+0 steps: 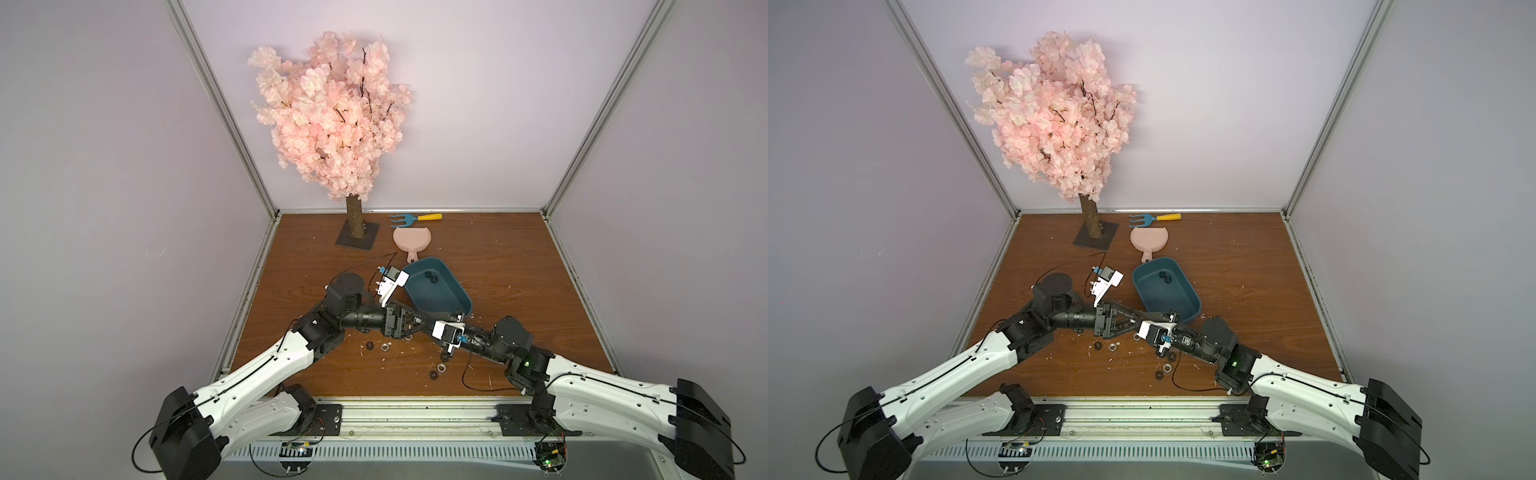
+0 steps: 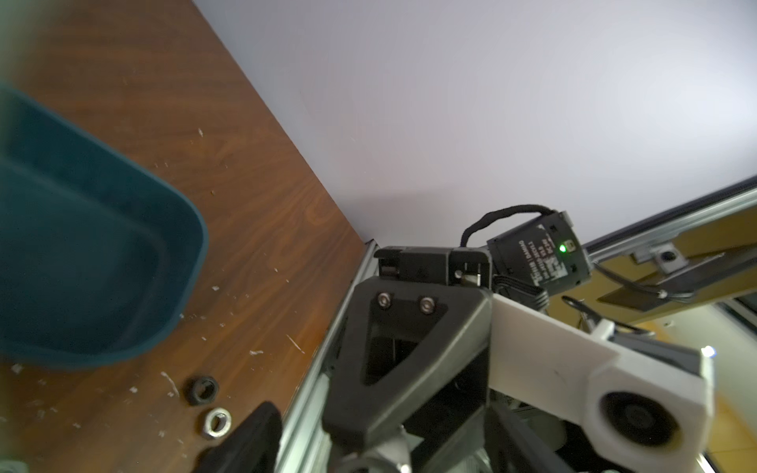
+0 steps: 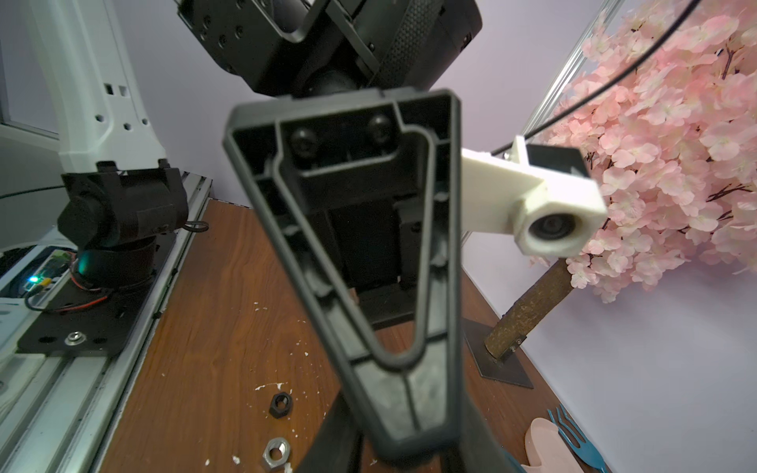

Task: Put the nuts on the desktop into the storage box
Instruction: Pick up the nut from the center of the board, then place the nut in the storage box.

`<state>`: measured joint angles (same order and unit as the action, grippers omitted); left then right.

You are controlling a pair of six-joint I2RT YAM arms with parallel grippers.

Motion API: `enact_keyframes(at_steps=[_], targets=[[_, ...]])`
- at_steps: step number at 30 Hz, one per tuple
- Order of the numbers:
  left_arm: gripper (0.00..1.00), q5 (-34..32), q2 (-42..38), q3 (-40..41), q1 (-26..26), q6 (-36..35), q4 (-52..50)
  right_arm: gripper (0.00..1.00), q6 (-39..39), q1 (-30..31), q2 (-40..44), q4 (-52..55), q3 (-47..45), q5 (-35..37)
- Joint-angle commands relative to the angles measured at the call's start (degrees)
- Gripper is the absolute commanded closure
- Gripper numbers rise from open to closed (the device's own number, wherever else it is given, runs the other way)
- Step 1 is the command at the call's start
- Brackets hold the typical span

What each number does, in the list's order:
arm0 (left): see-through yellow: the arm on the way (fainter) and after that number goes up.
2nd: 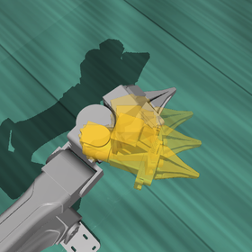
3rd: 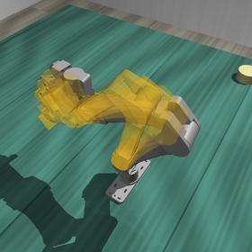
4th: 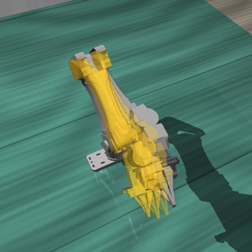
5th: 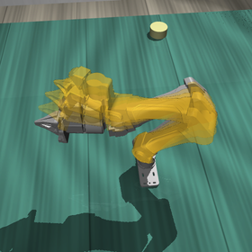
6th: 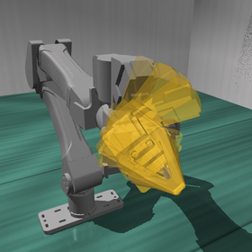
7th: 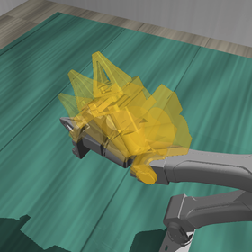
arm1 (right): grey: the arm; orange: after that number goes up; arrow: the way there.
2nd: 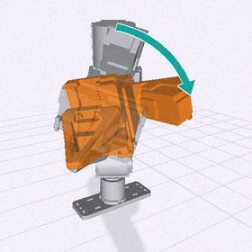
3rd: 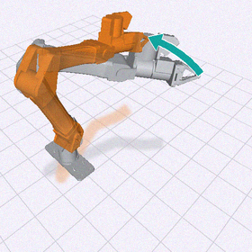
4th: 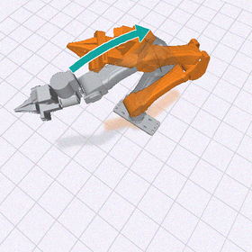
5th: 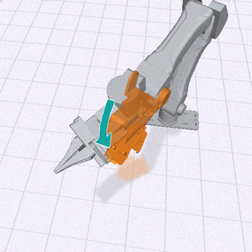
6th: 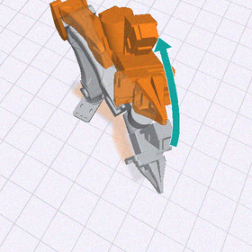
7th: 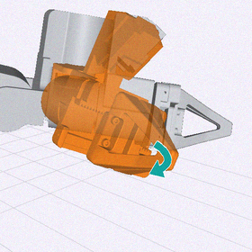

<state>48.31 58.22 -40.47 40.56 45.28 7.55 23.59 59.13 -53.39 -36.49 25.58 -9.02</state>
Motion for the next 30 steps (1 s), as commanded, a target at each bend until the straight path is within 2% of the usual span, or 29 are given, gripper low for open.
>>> enact_keyframes(at_steps=[1, 6, 12, 17, 21, 27, 30], targets=[[0.0, -2.6, -0.9, -1.3, -0.4, -2.1, 0.1, 0.83, -5.1, 0.2, -0.7, 5.9, 4.6, 1.4], [0.0, -5.2, -2.7, 0.5, -4.7, -2.4, 0.7, 0.81, -12.1, -1.2, -5.1, 18.9, 11.9, 4.0], [0.0, -13.7, -4.0, 0.7, -5.1, -6.8, -3.3, 0.81, -18.9, -6.6, -10.6, 27.1, 17.6, 1.3], [0.0, -27.8, -4.6, -0.5, -5.0, -12.5, -12.7, 0.85, -28.4, -14.0, -15.5, 32.2, 21.3, -0.4], [0.0, -38.8, -4.5, 0.3, -5.0, -13.2, -17.9, 0.81, -32.9, -17.6, -22.0, 41.4, 27.1, 1.7], [0.0, -33.7, -3.9, 4.4, -5.0, -15.9, -11.9, 0.81, -36.2, -20.6, -32.4, 52.6, 34.4, 6.8], [0.0, -35.4, -3.6, 5.6, -5.0, -17.0, -11.0, 0.83, -36.5, -20.9, -37.0, 56.5, 37.7, 11.2]])
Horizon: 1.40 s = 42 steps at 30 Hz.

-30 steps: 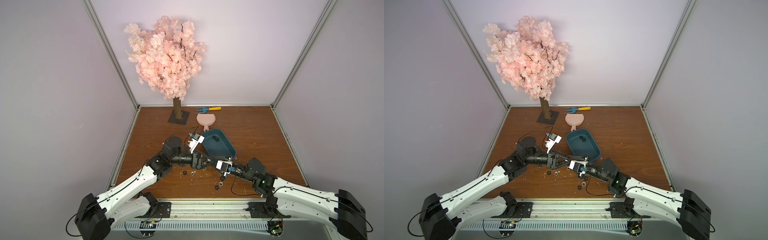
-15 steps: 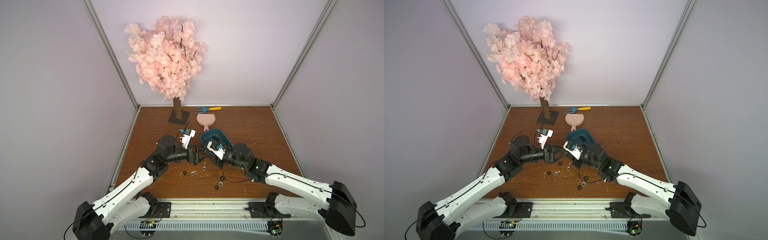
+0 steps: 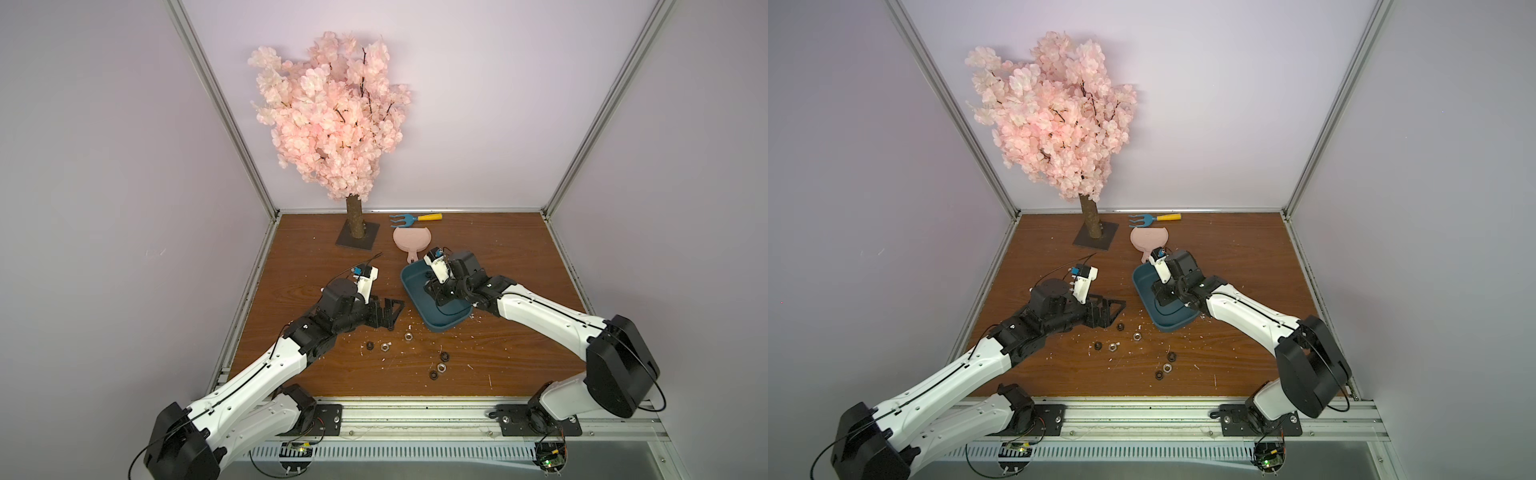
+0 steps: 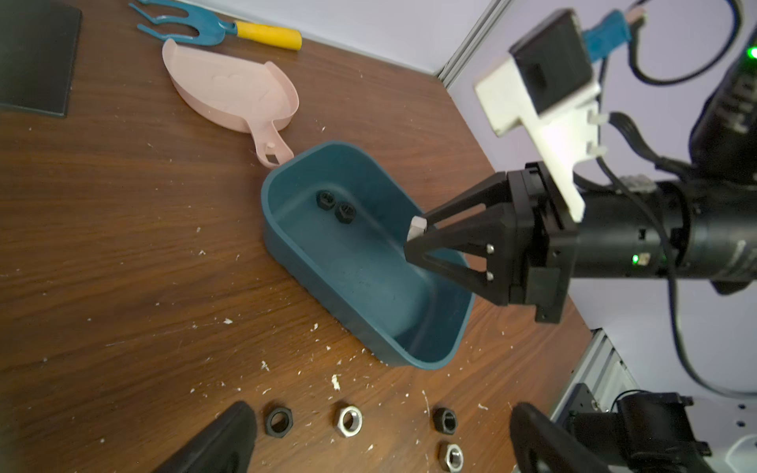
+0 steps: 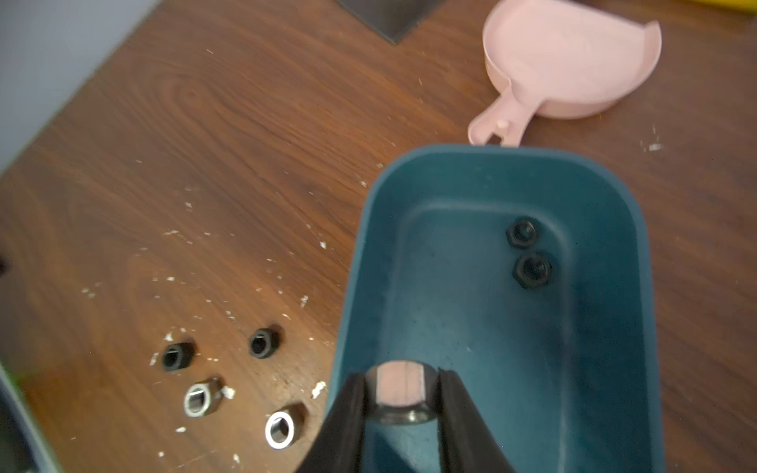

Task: Put the nuts on the desktop into the storage box
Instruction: Place the nut in the storage box.

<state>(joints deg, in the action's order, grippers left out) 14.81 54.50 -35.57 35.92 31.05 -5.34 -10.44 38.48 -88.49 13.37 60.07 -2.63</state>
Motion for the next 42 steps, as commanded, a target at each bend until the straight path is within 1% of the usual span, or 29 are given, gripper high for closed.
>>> enact_keyframes(at_steps=[1, 4, 6, 10, 12, 16, 18, 20, 22, 24, 26, 29, 32, 34, 37, 38, 42], targets=[[0.0, -2.5, 0.3, 1.0, -0.4, -3.2, 1.6, 0.84, -2.3, -0.3, -3.5, 8.0, 4.5, 6.5], [0.0, -3.2, 1.3, 1.5, -0.4, -3.9, 0.4, 0.86, -2.2, -0.3, -8.4, 12.0, 8.2, 11.0], [0.0, -2.5, 1.9, 2.0, -0.4, -3.6, -0.1, 0.86, -1.8, -0.3, -11.4, 14.1, 10.4, 13.4], [0.0, 3.5, 1.9, 4.0, -0.4, -2.0, 2.9, 0.87, -1.3, -0.3, -16.7, 17.0, 14.1, 16.6], [0.0, 4.5, 1.4, 4.6, -0.4, -1.4, 4.1, 0.87, -1.3, -0.3, -17.8, 16.8, 14.8, 17.7], [0.0, 2.8, 0.7, 5.6, -0.3, -1.2, 5.5, 0.86, -1.2, -0.3, -20.1, 16.7, 16.8, 20.1], [0.0, 2.2, 1.3, 5.5, 0.6, -1.9, 6.1, 0.86, -1.2, -0.4, -21.3, 16.8, 17.6, 21.4], [0.0, 0.8, 2.6, 4.7, 3.3, -4.3, 6.0, 0.86, -1.2, -0.4, -22.2, 16.8, 18.1, 22.3], [0.0, -2.5, 4.5, 3.1, 7.2, -8.1, 5.5, 0.85, -1.2, -0.6, -22.9, 16.5, 18.6, 22.9], [0.0, -4.0, 6.2, 2.0, 8.4, -9.8, 5.6, 0.85, -1.4, -0.7, -23.5, 16.4, 19.1, 22.8], [0.0, -4.8, 7.6, 0.8, 8.5, -11.3, 5.7, 0.84, -1.7, -0.9, -23.9, 16.6, 19.7, 22.2], [0.0, -6.8, 8.8, -0.5, 8.5, -15.9, 6.6, 0.84, -1.9, -1.3, -24.3, 16.9, 20.3, 20.9], [0.0, -7.8, 8.6, -0.1, 8.7, -20.6, 10.1, 0.84, -2.1, -2.4, -24.7, 17.4, 21.0, 17.7], [0.0, -6.5, 8.1, 0.9, 8.7, -24.9, 13.1, 0.84, -2.2, -3.0, -25.3, 18.4, 22.0, 15.6], [0.0, -0.4, 7.6, 3.7, 8.8, -34.2, 17.9, 0.81, -2.1, -3.4, -25.9, 19.6, 23.3, 15.4], [0.0, 0.6, 7.7, 4.0, 9.0, -36.7, 18.5, 0.8, -2.0, -3.4, -26.2, 20.0, 23.7, 15.1], [0.0, -3.0, 10.7, 2.6, 8.9, -39.1, 17.5, 0.79, -1.6, -3.6, -27.4, 21.3, 25.2, 14.8]])
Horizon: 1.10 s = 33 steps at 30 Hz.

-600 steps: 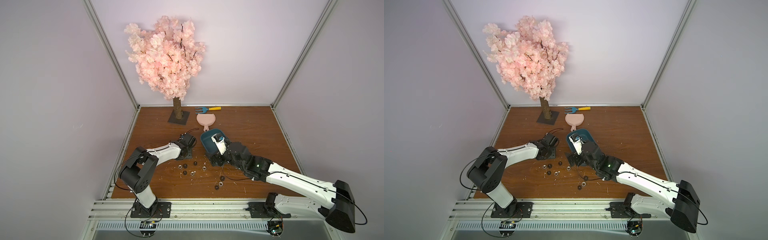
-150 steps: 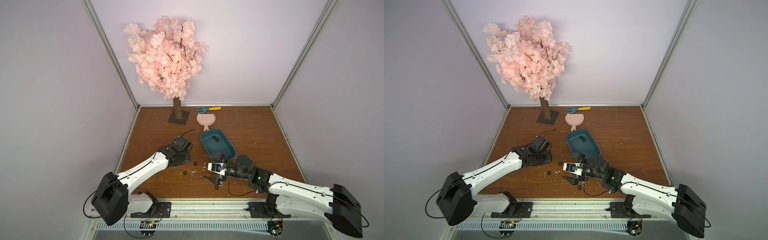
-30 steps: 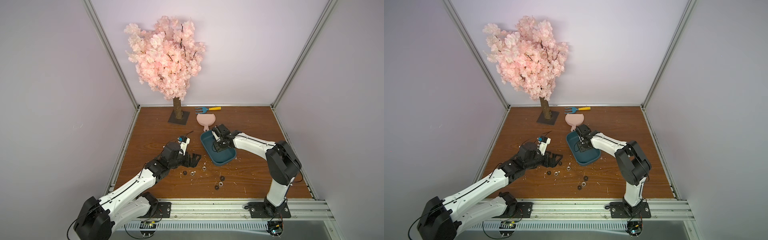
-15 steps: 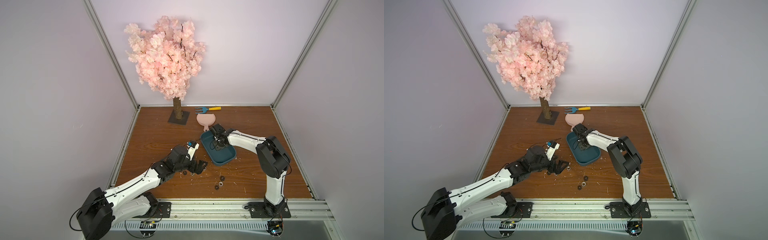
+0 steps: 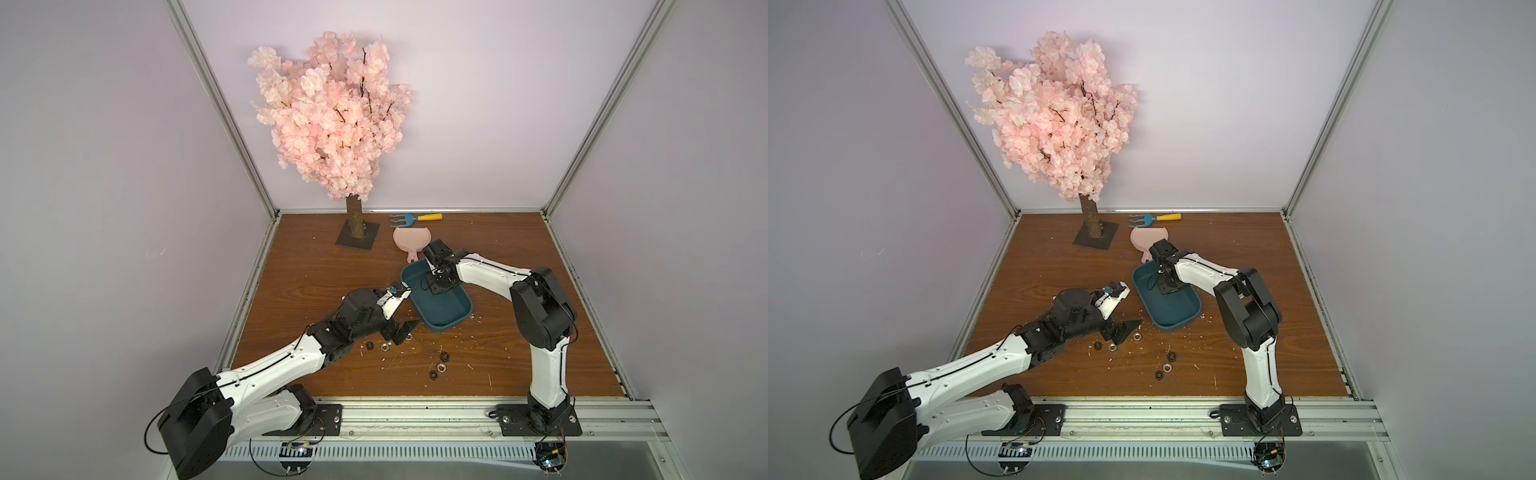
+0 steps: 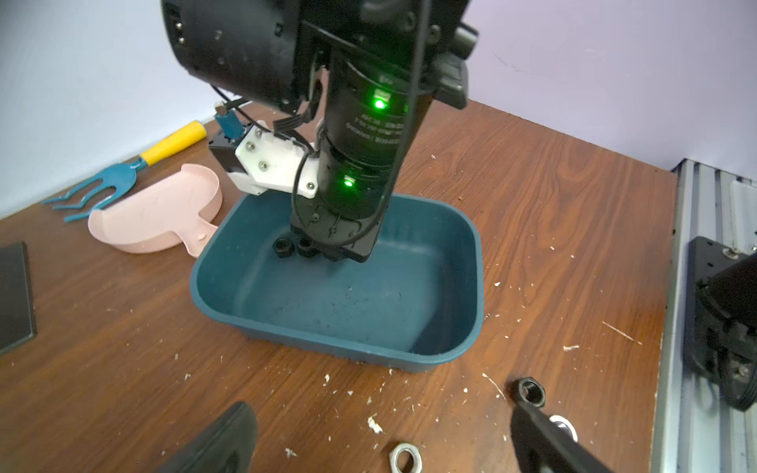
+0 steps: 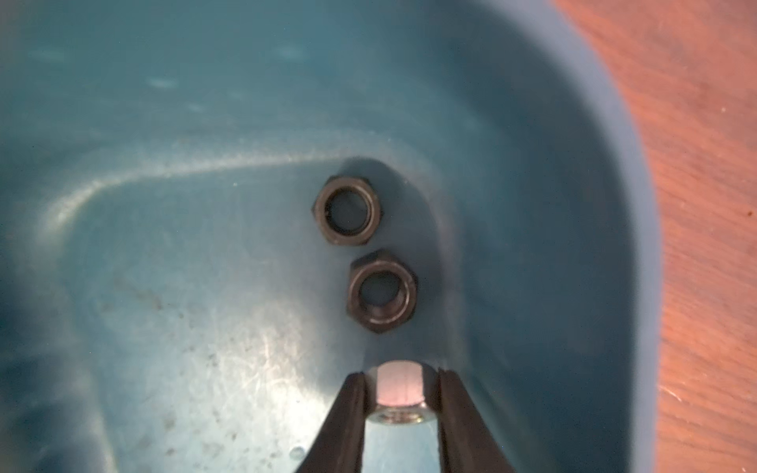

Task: Put the nuts on the desktop into the storage box
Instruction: Place the nut in the storage box, then pick up the nut from the center of the board.

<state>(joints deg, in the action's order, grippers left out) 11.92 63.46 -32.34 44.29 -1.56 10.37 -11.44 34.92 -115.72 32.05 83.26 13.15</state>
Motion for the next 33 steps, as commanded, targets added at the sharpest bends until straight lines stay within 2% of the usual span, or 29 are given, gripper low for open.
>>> enact_keyframes(at_steps=[1, 7, 12, 18, 25, 30, 33], targets=[[0.0, 0.1, 2.9, -1.4, 0.5, -7.2, 0.9, 0.79, -0.6, -0.1, -0.3, 2.6, 2.1, -1.0], [0.0, -0.7, 8.9, -4.5, 0.5, -8.0, -0.4, 0.75, -0.4, -0.2, -0.9, 3.0, 3.0, -2.0], [0.0, -1.5, 11.0, -5.5, 0.6, -7.2, 0.1, 0.65, 0.5, -0.3, -0.8, 3.6, 3.4, -1.7], [0.0, -1.6, 10.9, -5.5, 0.6, -6.4, -0.8, 0.58, 0.7, -0.4, -0.2, 4.0, 3.4, -0.8], [0.0, -4.3, 8.5, -3.4, 0.6, -4.5, -1.2, 0.57, 1.0, -0.3, 2.4, 2.7, 2.4, -0.8], [0.0, -7.2, 5.9, -2.6, 0.5, 1.3, -3.3, 0.57, 2.0, 0.0, 7.9, -0.8, -0.2, -1.3], [0.0, -10.6, 4.8, -3.4, 0.5, 7.6, -7.0, 0.56, 2.6, 0.1, 12.1, -3.2, -2.3, -1.2]])
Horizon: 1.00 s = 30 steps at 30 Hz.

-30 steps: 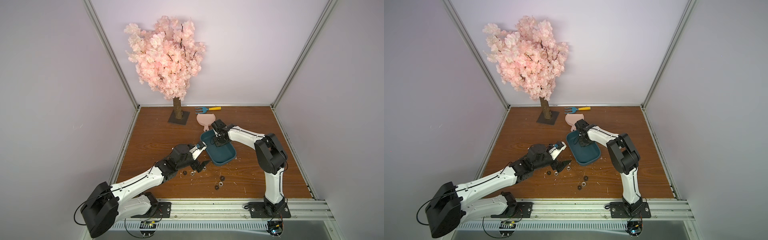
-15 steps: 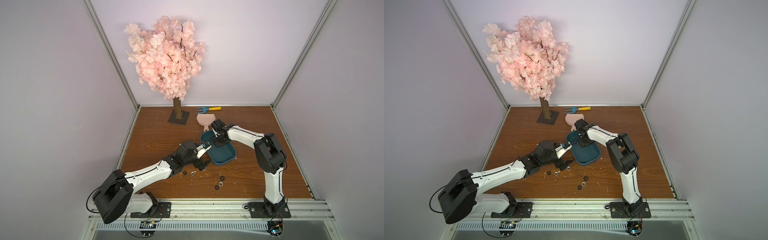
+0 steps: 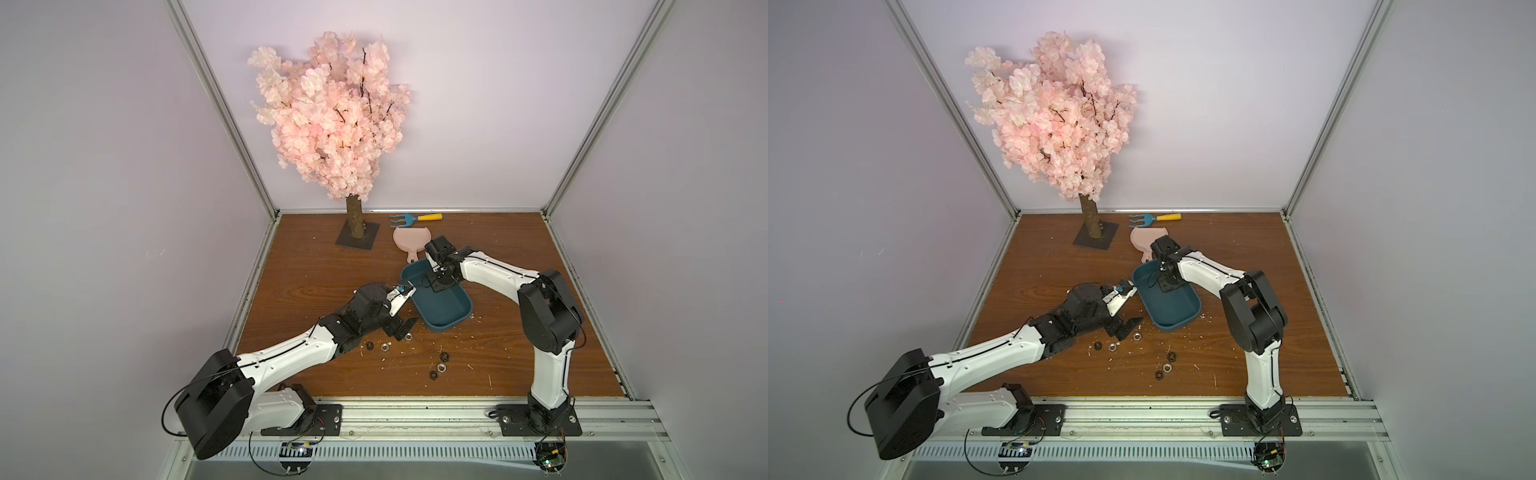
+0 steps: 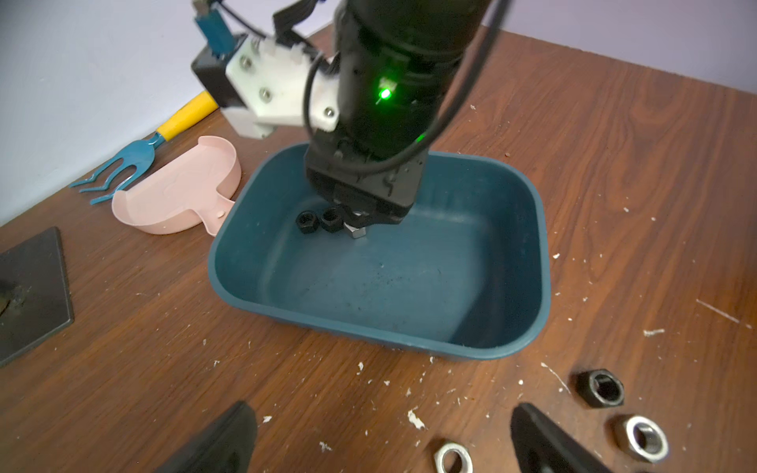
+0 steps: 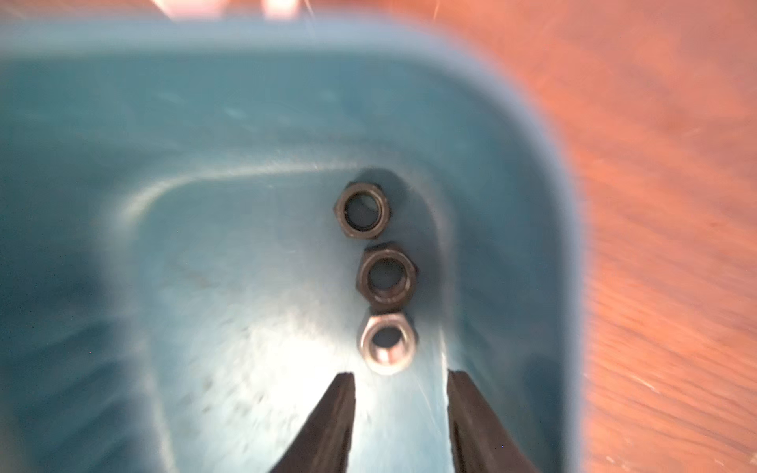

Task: Put the nuts on the desktop into the storage box
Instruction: Pick up the nut from the center of the board.

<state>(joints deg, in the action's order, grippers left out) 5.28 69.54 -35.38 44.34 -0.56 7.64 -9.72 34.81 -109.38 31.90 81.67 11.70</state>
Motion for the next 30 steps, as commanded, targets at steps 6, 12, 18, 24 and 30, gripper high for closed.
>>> enact_keyframes(at_steps=[6, 12, 18, 24, 30], targets=[[0.0, -13.1, -0.2, -7.3, 0.4, 22.3, -22.0, 0.49, 3.4, 0.9, 16.4, -10.1, -6.7, -0.9], [0.0, -14.7, 2.8, -11.5, 0.3, 35.8, -37.3, 0.01, 6.5, 1.5, 31.0, -22.3, -17.5, -6.2], [0.01, -9.6, 2.6, -7.3, 0.3, 43.2, -38.8, 0.01, 9.4, 1.6, 44.9, -39.8, -31.6, -18.1], [0.12, -8.8, 1.6, -4.3, 0.3, 47.4, -39.3, 0.01, 11.2, 2.1, 52.4, -43.5, -37.8, -22.9], [0.22, -7.2, 3.5, -3.4, 0.3, 49.1, -39.4, 0.01, 15.1, 4.1, 54.7, -41.1, -39.3, -29.5]])
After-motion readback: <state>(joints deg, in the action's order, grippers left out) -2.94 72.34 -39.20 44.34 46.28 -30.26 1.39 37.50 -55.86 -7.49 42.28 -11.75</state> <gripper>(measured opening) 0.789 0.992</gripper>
